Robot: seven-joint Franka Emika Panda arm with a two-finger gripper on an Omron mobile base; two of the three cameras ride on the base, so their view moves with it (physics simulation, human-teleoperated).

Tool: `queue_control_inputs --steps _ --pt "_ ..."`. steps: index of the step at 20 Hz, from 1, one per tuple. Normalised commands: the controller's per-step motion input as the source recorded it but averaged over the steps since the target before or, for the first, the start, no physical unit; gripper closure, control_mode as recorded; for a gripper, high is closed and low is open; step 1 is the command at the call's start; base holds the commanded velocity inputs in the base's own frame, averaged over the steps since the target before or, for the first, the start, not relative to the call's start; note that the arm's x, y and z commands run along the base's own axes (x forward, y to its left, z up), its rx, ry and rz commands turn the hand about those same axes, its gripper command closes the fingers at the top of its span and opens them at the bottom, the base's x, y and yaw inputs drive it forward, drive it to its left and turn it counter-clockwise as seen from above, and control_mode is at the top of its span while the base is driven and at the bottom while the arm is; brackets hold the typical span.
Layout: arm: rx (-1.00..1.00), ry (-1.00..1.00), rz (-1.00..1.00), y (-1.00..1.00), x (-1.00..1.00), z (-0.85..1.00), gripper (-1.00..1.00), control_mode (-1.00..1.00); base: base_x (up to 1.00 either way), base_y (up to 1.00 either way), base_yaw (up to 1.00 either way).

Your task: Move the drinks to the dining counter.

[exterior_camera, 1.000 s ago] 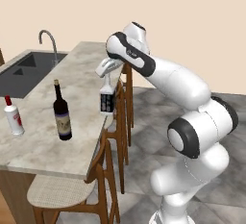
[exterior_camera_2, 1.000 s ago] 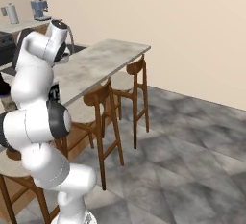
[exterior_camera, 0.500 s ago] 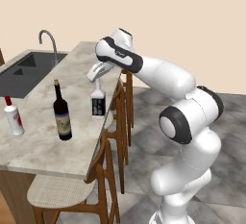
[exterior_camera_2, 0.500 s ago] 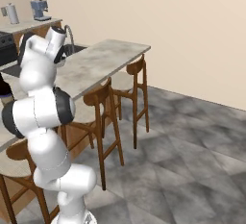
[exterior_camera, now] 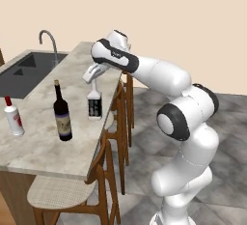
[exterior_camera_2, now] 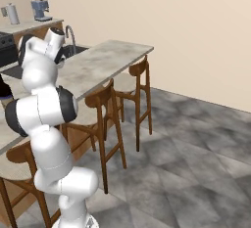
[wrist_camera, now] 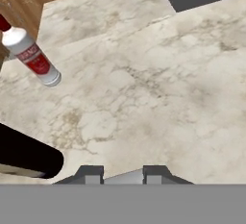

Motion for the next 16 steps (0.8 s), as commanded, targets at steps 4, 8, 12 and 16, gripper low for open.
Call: queue_control_inputs --steps 4,8,12,16 --pt "0.00 -0.08 0.00 0.13 0.08 -0.02 1.00 -1.00 0.00 0.00 0.00" --pt "0.00 -0.09 0.00 0.09 0.04 -0.11 1.00 -1.00 0.00 0.00 0.00" --pt "0.00 -0.10 0.00 0.07 0.01 -0.21 1.00 -1.00 0.00 0.00 0.00" --pt "0.00 -0.06 0.00 0.04 0.00 -0.27 1.00 -1.00 0.00 0.00 0.00"
